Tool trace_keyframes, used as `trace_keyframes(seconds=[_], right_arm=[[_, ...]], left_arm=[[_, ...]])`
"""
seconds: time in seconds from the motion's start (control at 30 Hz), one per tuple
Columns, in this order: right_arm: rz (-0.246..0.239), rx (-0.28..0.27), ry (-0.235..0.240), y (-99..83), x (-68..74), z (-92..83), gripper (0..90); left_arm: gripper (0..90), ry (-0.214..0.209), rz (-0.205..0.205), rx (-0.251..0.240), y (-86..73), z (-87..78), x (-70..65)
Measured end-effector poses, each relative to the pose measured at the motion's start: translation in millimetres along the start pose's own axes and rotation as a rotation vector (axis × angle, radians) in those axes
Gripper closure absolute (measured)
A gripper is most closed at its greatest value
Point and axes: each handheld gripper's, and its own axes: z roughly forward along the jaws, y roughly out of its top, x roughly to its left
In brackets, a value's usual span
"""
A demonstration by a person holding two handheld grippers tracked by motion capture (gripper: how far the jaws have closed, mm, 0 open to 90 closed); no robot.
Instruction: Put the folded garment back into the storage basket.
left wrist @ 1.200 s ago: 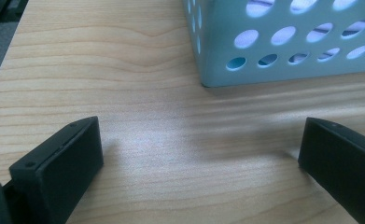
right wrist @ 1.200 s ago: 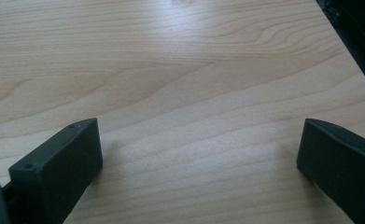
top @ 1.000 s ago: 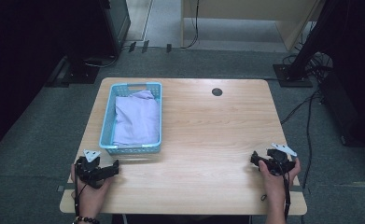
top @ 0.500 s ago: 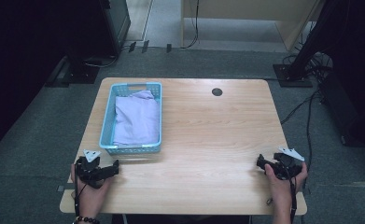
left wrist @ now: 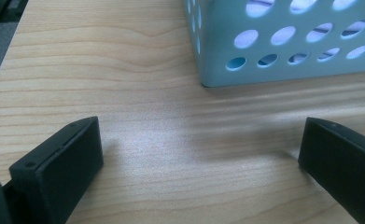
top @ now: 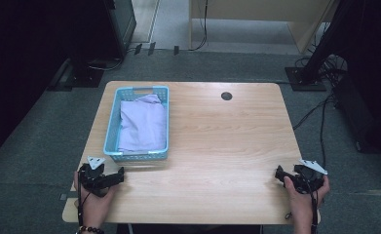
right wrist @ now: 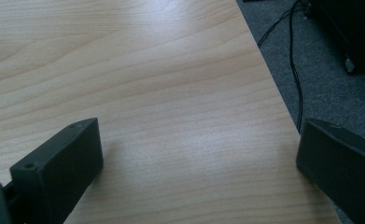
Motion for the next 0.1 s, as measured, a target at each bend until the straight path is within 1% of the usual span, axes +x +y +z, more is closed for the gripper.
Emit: trace_keyframes(seconds=[0.1], right_arm=[[0.002,-0.001,-0.001,-0.7,-1.8,-0.7,0.0]], left_arm=[[0.0,0.0,0.001,0.0,0.0,0.0,0.1]])
